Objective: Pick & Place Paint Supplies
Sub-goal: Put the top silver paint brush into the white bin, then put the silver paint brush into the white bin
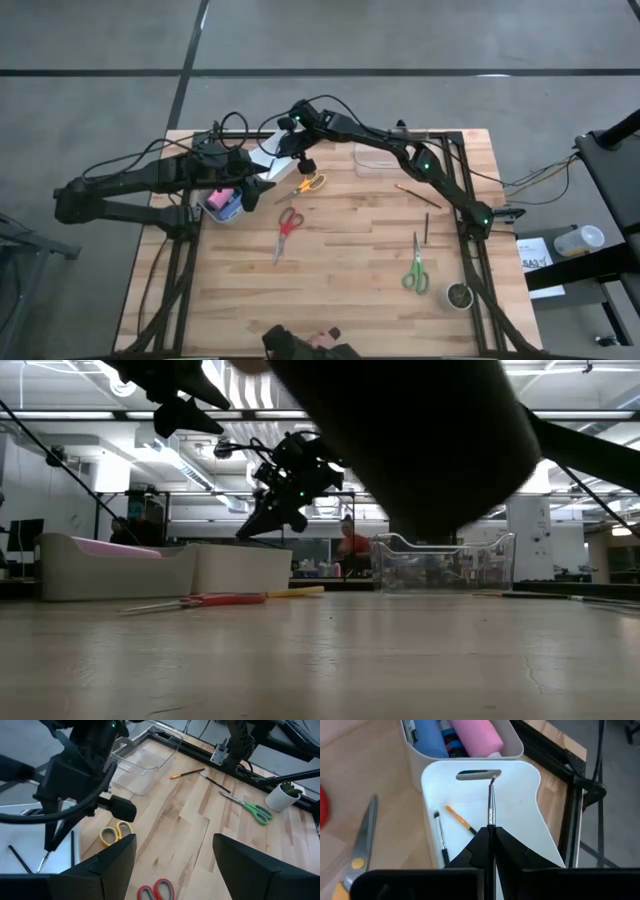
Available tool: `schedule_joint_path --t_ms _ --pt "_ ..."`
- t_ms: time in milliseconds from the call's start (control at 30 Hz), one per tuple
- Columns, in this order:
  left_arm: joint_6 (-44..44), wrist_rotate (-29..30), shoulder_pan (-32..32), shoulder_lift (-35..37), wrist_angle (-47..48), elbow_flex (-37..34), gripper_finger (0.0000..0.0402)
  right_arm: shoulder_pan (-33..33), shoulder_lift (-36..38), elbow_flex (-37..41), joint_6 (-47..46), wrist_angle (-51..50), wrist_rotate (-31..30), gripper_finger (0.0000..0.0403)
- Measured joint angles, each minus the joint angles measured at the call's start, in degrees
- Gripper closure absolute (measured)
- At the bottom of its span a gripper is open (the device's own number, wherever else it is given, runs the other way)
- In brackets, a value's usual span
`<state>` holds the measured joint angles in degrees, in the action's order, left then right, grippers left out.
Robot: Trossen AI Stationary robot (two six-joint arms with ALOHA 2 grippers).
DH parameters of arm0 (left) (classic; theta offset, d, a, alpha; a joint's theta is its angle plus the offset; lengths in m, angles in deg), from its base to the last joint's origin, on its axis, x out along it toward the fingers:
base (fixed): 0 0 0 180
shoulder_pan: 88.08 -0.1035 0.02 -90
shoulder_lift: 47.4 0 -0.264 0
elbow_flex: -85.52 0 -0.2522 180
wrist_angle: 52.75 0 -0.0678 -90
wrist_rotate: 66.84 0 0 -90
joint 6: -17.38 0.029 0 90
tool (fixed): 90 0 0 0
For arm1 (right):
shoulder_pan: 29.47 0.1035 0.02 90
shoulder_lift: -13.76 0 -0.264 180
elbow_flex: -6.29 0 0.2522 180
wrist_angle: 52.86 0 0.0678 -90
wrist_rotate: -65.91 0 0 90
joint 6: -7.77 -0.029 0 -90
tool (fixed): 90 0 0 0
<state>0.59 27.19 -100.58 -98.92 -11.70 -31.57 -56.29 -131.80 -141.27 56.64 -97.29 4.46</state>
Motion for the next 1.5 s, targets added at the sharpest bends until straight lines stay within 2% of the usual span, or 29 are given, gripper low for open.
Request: schedule_joint_path --t_ms 600,733,967,1167,1333,1500 --pt "0.0 0.0 0.0 0.0 0.0 0.0 0.0130 0.0 -2.6 0.1 -0.2 3.3 0.7 0.0387" --pt "0.0 0.0 0.0 0.0 0.0 0.0 0.0130 0.0 -2.7 0.1 -3.7 4.3 3.2 0.0354" --pt "0.0 0.0 0.0 0.0 0.0 0.0 0.0130 0.1 -2.7 0.1 -1.7 4.5 3.4 0.0279" --pt "0.0 0.0 0.0 0.0 0.0 0.0 0.0130 0.2 -2.7 0.1 -1.0 4.4 3.4 0.0271" --pt "0.0 0.0 0.0 0.0 0.0 0.0 0.0130 0.4 -1.4 0.1 -6.0 3.5 3.4 0.0271" --pt "0.0 0.0 0.0 0.0 0.0 0.0 0.0130 0.3 2.0 0.1 -10.2 -3.8 3.4 0.0271"
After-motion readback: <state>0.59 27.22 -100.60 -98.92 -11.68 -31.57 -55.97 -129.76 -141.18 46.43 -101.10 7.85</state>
